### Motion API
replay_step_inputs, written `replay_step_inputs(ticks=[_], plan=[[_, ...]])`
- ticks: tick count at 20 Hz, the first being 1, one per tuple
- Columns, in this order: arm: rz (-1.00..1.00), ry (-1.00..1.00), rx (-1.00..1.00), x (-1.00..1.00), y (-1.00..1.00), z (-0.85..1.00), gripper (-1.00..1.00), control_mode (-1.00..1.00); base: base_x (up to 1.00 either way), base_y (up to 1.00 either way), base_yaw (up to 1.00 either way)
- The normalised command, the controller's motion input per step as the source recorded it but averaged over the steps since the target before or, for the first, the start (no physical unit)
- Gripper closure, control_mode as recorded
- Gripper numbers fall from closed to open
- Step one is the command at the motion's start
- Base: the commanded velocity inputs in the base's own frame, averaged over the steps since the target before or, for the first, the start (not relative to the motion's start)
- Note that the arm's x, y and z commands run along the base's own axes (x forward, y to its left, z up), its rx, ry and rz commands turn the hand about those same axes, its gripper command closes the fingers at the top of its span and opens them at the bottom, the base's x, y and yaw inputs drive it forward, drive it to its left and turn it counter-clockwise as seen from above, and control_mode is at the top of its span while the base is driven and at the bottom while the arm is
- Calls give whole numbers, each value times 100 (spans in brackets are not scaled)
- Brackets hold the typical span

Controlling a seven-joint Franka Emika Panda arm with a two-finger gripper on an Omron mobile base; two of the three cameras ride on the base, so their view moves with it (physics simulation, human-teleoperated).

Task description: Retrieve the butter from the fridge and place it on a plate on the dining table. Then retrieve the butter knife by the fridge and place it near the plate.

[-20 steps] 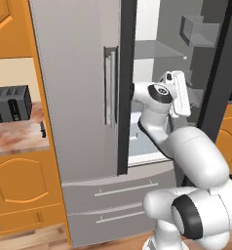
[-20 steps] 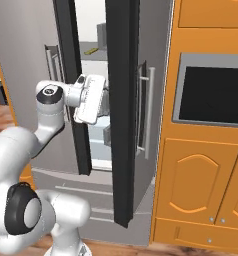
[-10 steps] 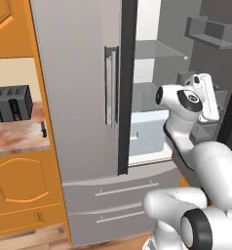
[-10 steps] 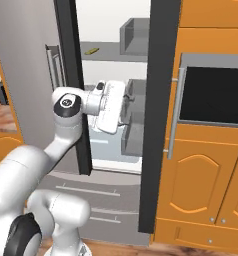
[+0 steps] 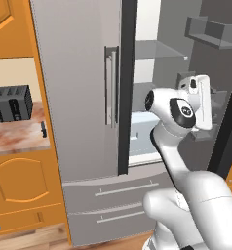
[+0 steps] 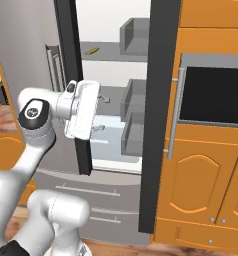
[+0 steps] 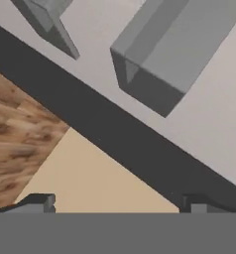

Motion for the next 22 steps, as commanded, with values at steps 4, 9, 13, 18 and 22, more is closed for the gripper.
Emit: replay_step_inputs(ticks=[4,9,13,18,22], plan=[[-34,-10,63,-1,83,-26,-100,-100,0,0,0],[-35,-8,68,-3,75,-27,-100,-100,0,0,0],[-36,-15,71,0,65,-19,-100,-100,0,0,0],[-39,-43,68,4,56,-24,-100,-100,0,0,0],[-33,-67,28,5,88,7,-100,-100,0,0,0]])
